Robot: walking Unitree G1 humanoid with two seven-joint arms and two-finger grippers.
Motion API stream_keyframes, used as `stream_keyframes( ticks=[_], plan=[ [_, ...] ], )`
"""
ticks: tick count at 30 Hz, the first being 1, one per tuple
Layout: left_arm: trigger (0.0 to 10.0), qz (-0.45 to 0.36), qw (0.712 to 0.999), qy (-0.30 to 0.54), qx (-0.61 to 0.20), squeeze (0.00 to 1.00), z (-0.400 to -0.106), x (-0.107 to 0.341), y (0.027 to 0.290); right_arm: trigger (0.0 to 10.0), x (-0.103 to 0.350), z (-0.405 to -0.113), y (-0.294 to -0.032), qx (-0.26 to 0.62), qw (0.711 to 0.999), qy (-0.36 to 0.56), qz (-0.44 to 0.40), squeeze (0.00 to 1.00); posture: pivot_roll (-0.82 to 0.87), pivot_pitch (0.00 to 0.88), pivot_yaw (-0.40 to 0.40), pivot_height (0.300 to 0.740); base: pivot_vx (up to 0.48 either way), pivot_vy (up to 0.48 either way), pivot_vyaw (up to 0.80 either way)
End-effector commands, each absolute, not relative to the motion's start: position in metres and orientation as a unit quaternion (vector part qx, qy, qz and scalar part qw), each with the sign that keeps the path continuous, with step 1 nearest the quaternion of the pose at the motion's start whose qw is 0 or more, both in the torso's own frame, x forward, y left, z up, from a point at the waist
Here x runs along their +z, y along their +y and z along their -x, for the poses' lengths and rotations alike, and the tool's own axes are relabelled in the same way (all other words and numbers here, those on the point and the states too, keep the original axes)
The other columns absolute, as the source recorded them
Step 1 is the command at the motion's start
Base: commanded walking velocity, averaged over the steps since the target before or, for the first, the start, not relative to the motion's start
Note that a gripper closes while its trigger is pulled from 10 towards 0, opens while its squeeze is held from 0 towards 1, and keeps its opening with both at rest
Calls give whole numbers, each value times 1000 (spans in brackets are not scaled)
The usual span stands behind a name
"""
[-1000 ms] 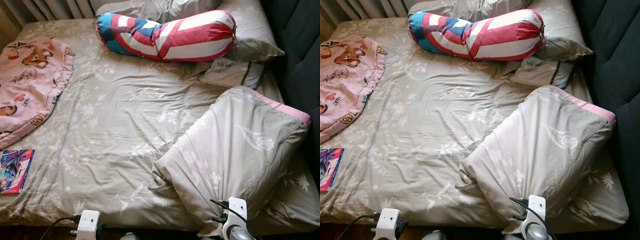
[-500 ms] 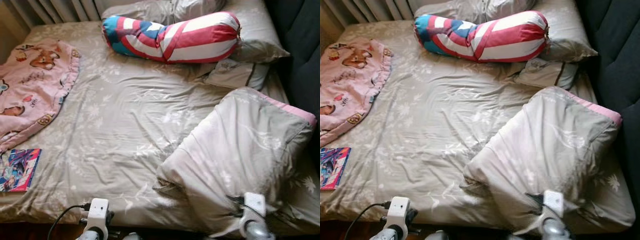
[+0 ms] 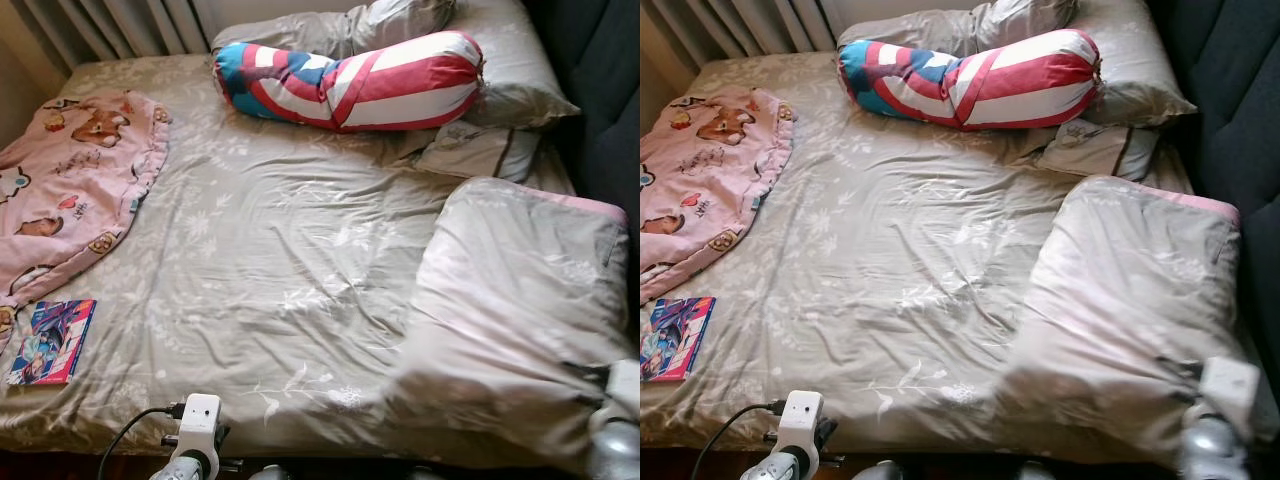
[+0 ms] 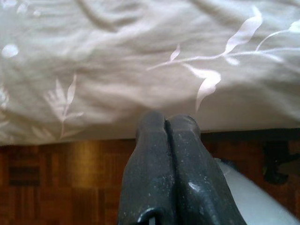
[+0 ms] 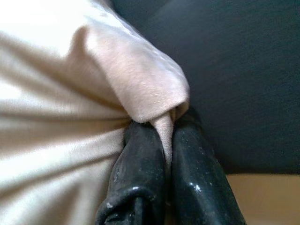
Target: Clean up the room
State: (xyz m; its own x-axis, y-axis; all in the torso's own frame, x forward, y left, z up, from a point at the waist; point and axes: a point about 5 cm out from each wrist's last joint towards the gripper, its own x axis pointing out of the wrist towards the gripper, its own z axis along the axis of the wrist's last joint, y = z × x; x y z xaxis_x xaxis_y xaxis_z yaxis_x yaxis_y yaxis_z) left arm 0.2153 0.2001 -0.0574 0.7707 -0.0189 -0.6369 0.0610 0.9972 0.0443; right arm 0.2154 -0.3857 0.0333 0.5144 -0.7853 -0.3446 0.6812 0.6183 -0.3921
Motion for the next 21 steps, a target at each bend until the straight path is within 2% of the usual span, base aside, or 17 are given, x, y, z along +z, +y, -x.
stream_keyframes(
  ticks=[1, 3, 7, 8, 9, 10, 17, 18, 21],
  plan=[
    [10000, -30, 931, 363, -15, 0, -204, -65, 203, 0, 59, -221, -402, -458, 860, 196, 112, 0, -112, 133, 30, 740, 0, 0, 0],
    [10000, -28, 931, 364, -15, 0, -203, -65, 201, 0, 75, -209, -426, -488, 841, 196, 128, 0, -114, 132, 26, 740, 0, 0, 0],
    [10000, -27, 930, 366, -14, 0, -202, -66, 200, 0, 69, -200, -431, -489, 836, 223, 110, 0, -114, 132, 25, 740, 0, 0, 0],
    [10000, -27, 930, 367, -14, 0, -202, -67, 200, 941, 60, -200, -425, -472, 842, 244, 92, 0, -117, 135, 26, 740, 0, 0, 0],
    [10000, -27, 929, 368, -14, 0, -202, -67, 200, 7765, 55, -201, -421, -465, 844, 253, 87, 0, -117, 135, 26, 740, 0, 0, 0],
    [10000, -28, 929, 368, -14, 0, -201, -67, 200, 10000, 49, -202, -415, -451, 848, 265, 80, 0, -113, 136, 28, 740, 0, 0, 0],
    [10000, -28, 929, 370, -15, 0, -201, -68, 200, 10000, 31, -200, -401, -442, 848, 289, 41, 0, -99, 138, 32, 740, 0, 0, 0],
    [10000, -28, 928, 370, -14, 0, -200, -68, 200, 10000, 34, -199, -405, -457, 843, 280, 41, 1000, -96, 139, 32, 740, 0, 0, 0],
    [10000, -27, 928, 373, -11, 0, -199, -68, 203, 10000, 47, -199, -415, -481, 836, 259, 59, 1000, -98, 139, 32, 740, 0, 0, 0]
  ],
)
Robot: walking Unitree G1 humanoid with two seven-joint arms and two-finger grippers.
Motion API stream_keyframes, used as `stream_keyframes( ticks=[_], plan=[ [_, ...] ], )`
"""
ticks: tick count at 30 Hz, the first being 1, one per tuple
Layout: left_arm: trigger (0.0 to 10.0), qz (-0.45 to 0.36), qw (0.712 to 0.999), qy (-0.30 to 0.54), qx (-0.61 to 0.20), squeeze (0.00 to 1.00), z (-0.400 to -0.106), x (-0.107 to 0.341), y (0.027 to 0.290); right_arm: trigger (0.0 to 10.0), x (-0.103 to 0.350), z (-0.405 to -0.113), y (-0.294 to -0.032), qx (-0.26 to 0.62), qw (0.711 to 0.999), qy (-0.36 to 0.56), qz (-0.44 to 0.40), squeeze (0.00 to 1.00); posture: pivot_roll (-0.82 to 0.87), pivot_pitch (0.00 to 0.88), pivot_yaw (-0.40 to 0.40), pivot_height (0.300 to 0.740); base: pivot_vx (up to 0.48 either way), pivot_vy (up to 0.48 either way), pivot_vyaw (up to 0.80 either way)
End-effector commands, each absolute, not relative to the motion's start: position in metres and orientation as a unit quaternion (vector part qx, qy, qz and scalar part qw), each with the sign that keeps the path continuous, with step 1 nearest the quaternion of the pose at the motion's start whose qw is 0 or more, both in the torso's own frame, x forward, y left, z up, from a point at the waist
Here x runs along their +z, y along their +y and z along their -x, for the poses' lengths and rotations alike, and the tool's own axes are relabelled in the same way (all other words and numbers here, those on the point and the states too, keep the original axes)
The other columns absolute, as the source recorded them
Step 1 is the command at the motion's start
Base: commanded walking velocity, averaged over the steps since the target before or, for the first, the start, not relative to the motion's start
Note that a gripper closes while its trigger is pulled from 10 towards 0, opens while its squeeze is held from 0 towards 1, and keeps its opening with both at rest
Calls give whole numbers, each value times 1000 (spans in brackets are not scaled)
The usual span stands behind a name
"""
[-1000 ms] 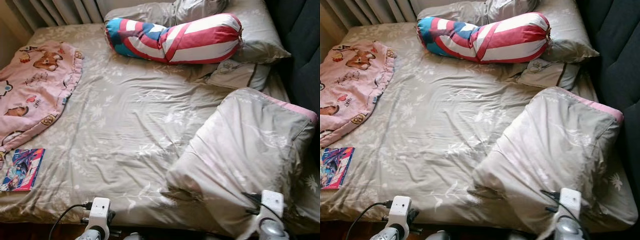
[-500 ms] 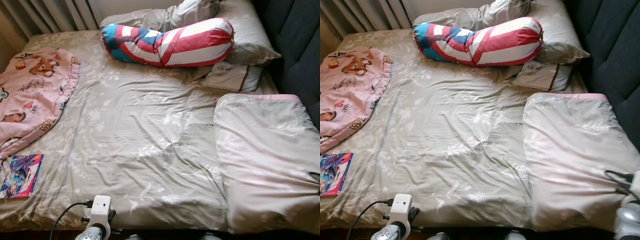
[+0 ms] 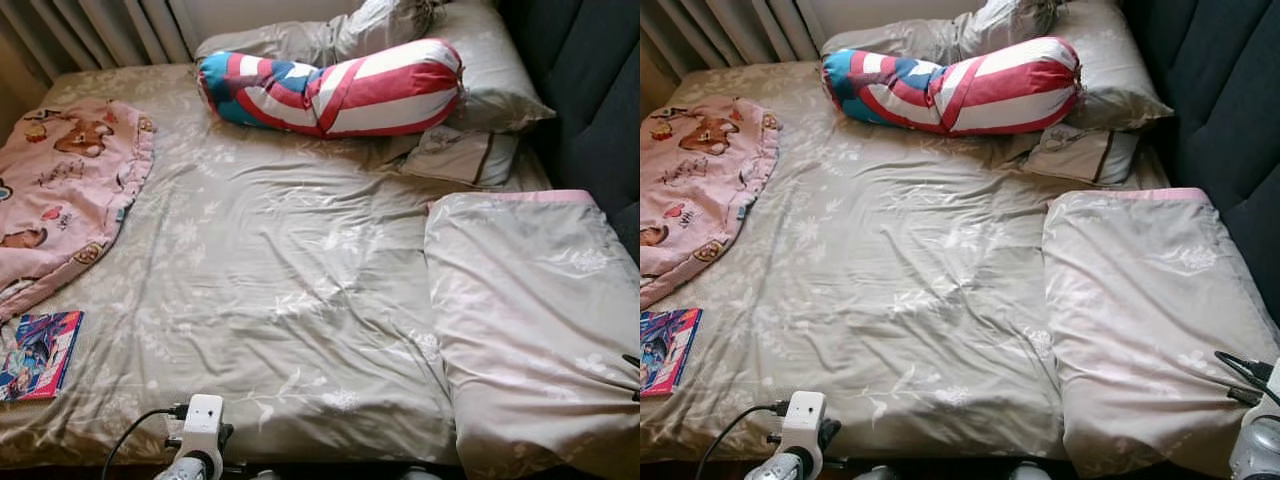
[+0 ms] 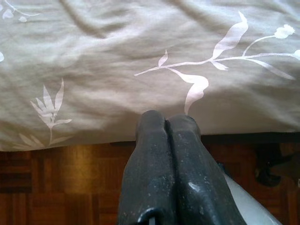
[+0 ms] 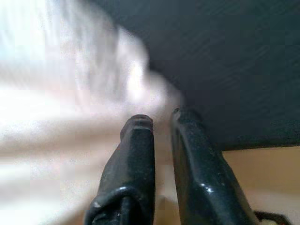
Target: Clean up the room
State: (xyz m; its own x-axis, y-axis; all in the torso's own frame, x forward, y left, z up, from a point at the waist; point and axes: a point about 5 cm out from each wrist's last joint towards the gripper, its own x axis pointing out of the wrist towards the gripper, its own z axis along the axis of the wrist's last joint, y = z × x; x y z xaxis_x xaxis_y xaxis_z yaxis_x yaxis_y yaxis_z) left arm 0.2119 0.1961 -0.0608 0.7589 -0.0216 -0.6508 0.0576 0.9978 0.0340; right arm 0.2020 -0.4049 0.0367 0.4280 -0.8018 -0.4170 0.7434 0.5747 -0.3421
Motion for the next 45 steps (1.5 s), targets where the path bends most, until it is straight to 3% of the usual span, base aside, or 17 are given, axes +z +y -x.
stream_keyframes(
  ticks=[1, 9, 10, 11, 12, 13, 14, 16, 20, 23, 24, 30, 34, 45],
  plan=[
    [10000, -27, 927, 373, -10, 0, -198, -68, 203, 10000, 49, -200, -417, -484, 834, 254, 68, 1000, -97, 139, 32, 740, 0, 0, 0],
    [10000, -26, 926, 376, -10, 0, -197, -69, 203, 10000, 61, -211, -416, -482, 845, 213, 93, 996, -96, 139, 31, 740, 0, 0, 0],
    [10000, -26, 926, 376, -10, 0, -197, -69, 203, 10000, 59, -214, -412, -468, 854, 211, 86, 557, -96, 139, 31, 740, 0, 0, 0],
    [10000, -26, 926, 375, -11, 0, -197, -69, 203, 10000, 55, -218, -406, -450, 863, 213, 79, 337, -98, 139, 31, 740, 0, 0, 0],
    [10000, -26, 926, 375, -11, 0, -197, -69, 203, 10000, 53, -220, -403, -438, 870, 214, 76, 337, -98, 139, 31, 740, 0, 0, 0],
    [10000, -26, 927, 375, -11, 0, -198, -69, 203, 10000, 46, -228, -389, -393, 890, 222, 63, 0, -101, 141, 31, 740, 0, 0, 0],
    [10000, -26, 927, 373, -12, 0, -199, -68, 203, 10000, 29, -242, -358, -298, 922, 241, 57, 0, -106, 142, 34, 740, 0, 0, 0],
    [10000, -27, 928, 372, -13, 0, -200, -67, 202, 10000, 12, -247, -329, -225, 935, 266, 59, 0, -113, 144, 36, 740, 0, 0, 0],
    [10000, -25, 928, 371, -14, 0, -203, -66, 200, 10000, -19, -240, -286, -162, 937, 310, 25, 0, -103, 133, 32, 740, 0, 0, 0],
    [10000, -24, 929, 370, -12, 0, -204, -66, 200, 10000, -30, -235, -271, -139, 934, 328, 11, 0, -101, 118, 28, 740, 0, 0, 0],
    [10000, -21, 929, 370, -10, 0, -205, -66, 199, 10000, -41, -229, -253, -101, 929, 356, 20, 0, -102, 99, 20, 740, 0, 0, 0],
    [10000, 2, 925, 380, 12, 0, -206, -67, 198, 10000, -60, -217, -213, -8, 916, 399, 30, 0, -99, 63, 7, 740, 0, 0, 0],
    [10000, 11, 921, 389, 18, 0, -204, -69, 198, 10000, -67, -209, -204, 20, 905, 422, 43, 0, -99, 43, -1, 740, 0, 0, 0],
    [10000, 16, 910, 412, 35, 0, -195, -75, 198, 10000, -75, -198, -197, -30, 902, 431, 16, 0, -84, 6, -8, 740, 0, 0, 0]
  ],
)
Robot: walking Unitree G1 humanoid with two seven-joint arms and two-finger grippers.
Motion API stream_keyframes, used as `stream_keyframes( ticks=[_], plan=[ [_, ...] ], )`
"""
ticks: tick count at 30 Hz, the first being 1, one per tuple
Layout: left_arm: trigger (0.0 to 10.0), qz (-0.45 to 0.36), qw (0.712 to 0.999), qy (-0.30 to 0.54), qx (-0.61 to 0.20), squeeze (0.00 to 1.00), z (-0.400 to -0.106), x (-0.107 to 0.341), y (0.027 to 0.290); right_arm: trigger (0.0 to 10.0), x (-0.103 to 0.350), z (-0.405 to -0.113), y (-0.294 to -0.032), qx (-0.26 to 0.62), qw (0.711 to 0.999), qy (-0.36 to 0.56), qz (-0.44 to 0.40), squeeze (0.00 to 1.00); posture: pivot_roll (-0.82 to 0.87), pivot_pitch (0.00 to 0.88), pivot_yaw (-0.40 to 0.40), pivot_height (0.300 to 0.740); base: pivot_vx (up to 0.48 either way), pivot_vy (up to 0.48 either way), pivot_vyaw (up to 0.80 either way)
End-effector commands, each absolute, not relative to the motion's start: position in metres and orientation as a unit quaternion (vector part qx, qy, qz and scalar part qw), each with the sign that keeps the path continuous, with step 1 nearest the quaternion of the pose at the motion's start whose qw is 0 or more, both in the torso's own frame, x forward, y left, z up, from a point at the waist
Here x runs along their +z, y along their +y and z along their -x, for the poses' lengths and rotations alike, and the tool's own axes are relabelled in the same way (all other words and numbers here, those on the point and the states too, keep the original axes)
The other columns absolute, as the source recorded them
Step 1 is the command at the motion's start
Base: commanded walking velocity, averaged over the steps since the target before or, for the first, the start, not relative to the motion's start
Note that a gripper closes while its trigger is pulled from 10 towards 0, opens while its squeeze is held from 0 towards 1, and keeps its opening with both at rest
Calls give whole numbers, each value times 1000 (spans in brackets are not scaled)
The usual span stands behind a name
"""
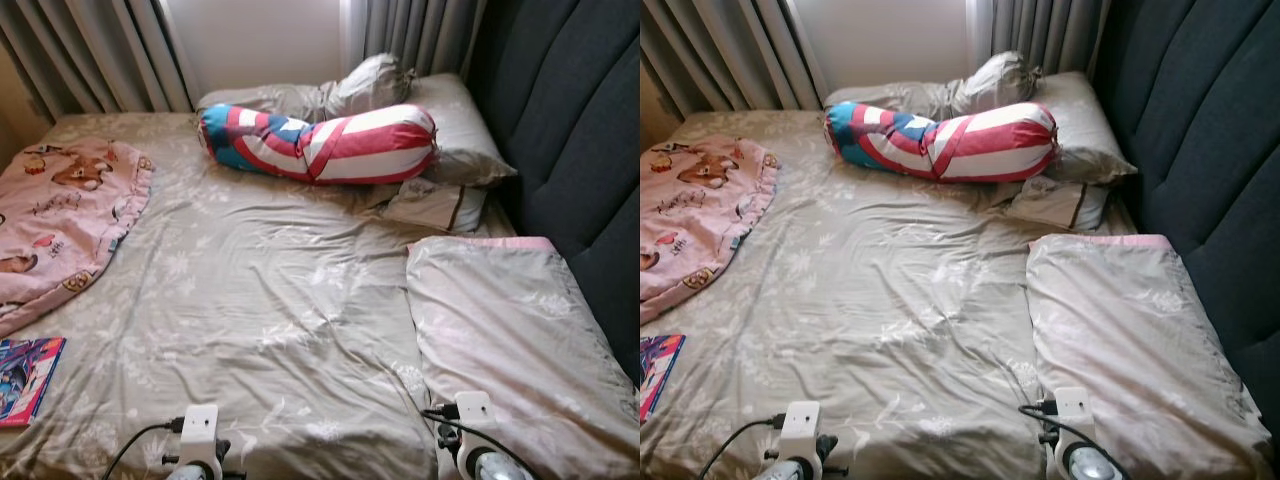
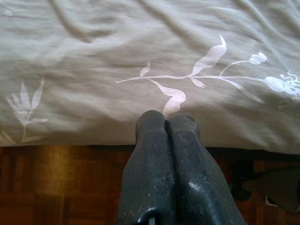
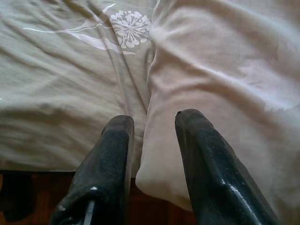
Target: Clean up the room
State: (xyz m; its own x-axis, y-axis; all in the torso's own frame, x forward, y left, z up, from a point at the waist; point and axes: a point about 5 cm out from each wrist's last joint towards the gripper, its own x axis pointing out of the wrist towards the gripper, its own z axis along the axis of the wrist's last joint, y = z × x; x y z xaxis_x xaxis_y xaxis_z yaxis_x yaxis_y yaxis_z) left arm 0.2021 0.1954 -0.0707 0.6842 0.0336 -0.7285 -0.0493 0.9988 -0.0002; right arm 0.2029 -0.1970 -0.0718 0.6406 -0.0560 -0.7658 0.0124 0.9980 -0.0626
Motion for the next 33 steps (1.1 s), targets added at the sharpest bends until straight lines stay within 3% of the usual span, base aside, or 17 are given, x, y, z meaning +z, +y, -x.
stream_keyframes(
  ticks=[1, 5, 13, 16, 33],
  plan=[
    [10000, 22, 910, 413, 40, 0, -195, -75, 198, 10000, -76, -197, -195, -31, 901, 433, 12, 0, -84, 5, -9, 740, 0, 0, 0],
    [10000, 28, 910, 412, 44, 0, -195, -75, 198, 10000, -80, -190, -189, -36, 898, 438, -23, 0, -73, 0, -16, 740, 0, 0, 0],
    [10000, 32, 906, 419, 45, 0, -191, -78, 194, 10000, -83, -182, -192, -38, 895, 445, -12, 0, -71, 0, -15, 740, 0, 0, 0],
    [10000, 28, 904, 425, 41, 0, -190, -79, 193, 10000, -84, -181, -194, -40, 894, 446, -10, 0, -71, 0, -14, 740, 0, 384, 800],
    [10000, 19, 901, 432, 43, 0, -185, -80, 200, 10000, -88, -170, -197, -54, 886, 460, -26, 0, -74, 66, -9, 740, 0, 443, 0]
  ],
)
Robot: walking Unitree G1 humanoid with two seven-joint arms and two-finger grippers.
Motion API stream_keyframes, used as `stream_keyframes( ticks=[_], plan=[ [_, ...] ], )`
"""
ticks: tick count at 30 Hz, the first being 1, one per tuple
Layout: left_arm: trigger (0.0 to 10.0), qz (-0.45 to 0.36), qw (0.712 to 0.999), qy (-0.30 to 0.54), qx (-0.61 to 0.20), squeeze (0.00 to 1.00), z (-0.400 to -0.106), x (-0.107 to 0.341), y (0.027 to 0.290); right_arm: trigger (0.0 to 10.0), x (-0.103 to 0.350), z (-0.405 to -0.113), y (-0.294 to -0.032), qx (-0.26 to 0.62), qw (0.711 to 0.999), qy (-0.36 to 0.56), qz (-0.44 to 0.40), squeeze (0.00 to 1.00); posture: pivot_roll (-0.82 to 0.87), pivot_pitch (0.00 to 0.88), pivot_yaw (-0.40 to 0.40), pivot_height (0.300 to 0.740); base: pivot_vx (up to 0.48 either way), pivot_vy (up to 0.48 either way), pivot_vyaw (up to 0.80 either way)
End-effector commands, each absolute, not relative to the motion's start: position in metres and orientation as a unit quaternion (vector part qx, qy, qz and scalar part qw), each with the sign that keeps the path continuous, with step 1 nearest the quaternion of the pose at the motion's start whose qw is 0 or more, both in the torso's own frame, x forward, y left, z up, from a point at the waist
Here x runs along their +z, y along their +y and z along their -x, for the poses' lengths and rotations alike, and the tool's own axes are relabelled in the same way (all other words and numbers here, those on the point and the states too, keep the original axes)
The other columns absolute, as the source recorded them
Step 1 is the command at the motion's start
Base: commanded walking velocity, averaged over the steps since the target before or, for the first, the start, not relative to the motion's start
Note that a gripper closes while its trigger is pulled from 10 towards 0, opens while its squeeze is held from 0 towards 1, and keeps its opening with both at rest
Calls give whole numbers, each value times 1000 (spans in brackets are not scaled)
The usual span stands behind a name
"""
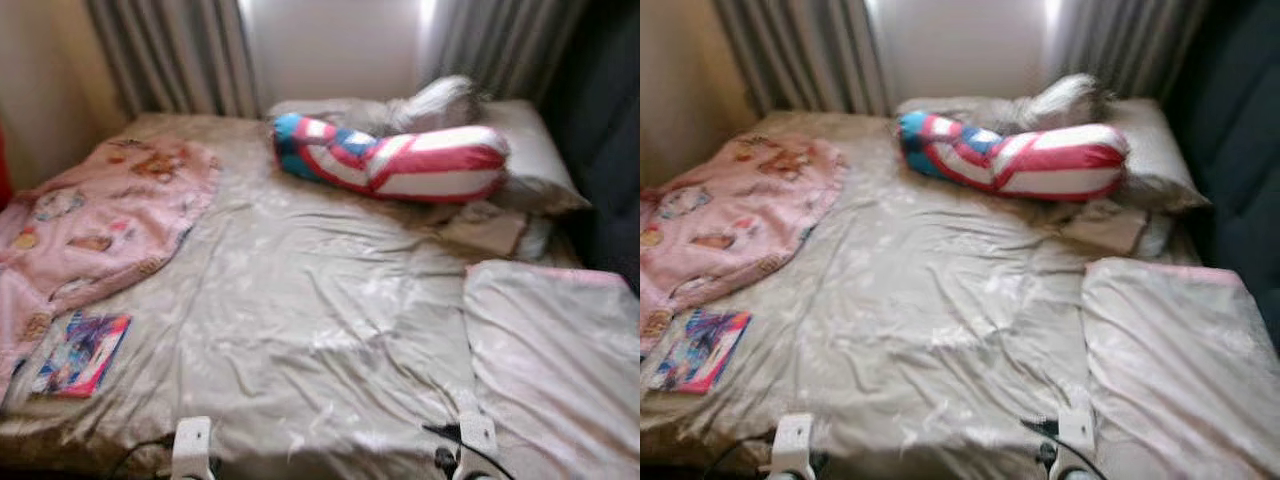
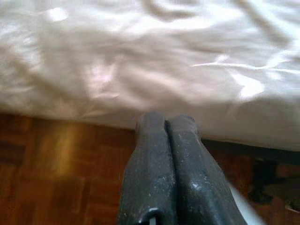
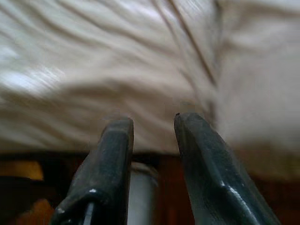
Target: Clean up the room
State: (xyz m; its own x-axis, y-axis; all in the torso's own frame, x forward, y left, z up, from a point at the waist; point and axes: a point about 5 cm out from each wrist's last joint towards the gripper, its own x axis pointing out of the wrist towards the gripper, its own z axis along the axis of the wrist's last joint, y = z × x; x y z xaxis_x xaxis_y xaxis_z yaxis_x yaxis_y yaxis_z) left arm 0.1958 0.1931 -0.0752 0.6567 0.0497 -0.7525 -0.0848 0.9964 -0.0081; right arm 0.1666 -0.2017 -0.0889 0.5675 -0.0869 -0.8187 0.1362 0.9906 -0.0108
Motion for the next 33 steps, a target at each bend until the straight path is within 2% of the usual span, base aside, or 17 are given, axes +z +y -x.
stream_keyframes(
  ticks=[1, 10, 17, 19, 26, 33],
  plan=[
    [10000, 19, 901, 432, 43, 0, -185, -80, 200, 10000, -88, -170, -197, -54, 886, 460, -26, 0, -74, 66, -9, 740, 0, 442, 0],
    [10000, 17, 903, 428, 42, 0, -189, -78, 202, 10000, -88, -171, -197, -52, 888, 456, -23, 0, -74, 73, -9, 740, 0, 444, 560],
    [10000, 18, 904, 426, 35, 0, -193, -78, 190, 10000, -87, -174, -194, -43, 892, 451, -14, 0, -73, 76, -9, 740, 0, 441, 0],
    [10000, 18, 903, 427, 35, 0, -193, -78, 190, 10000, -86, -174, -194, -42, 892, 449, -12, 0, -73, 76, -9, 740, 0, 439, 800],
    [10000, 16, 903, 427, 41, 0, -193, -76, 204, 10000, -86, -175, -192, -42, 893, 448, -23, 0, -72, 78, -8, 740, 0, 440, 691],
    [10000, 15, 903, 427, 43, 0, -192, -75, 207, 10000, -87, -172, -193, -47, 891, 451, -28, 0, -69, 78, -10, 740, 0, 438, 0]
  ],
)
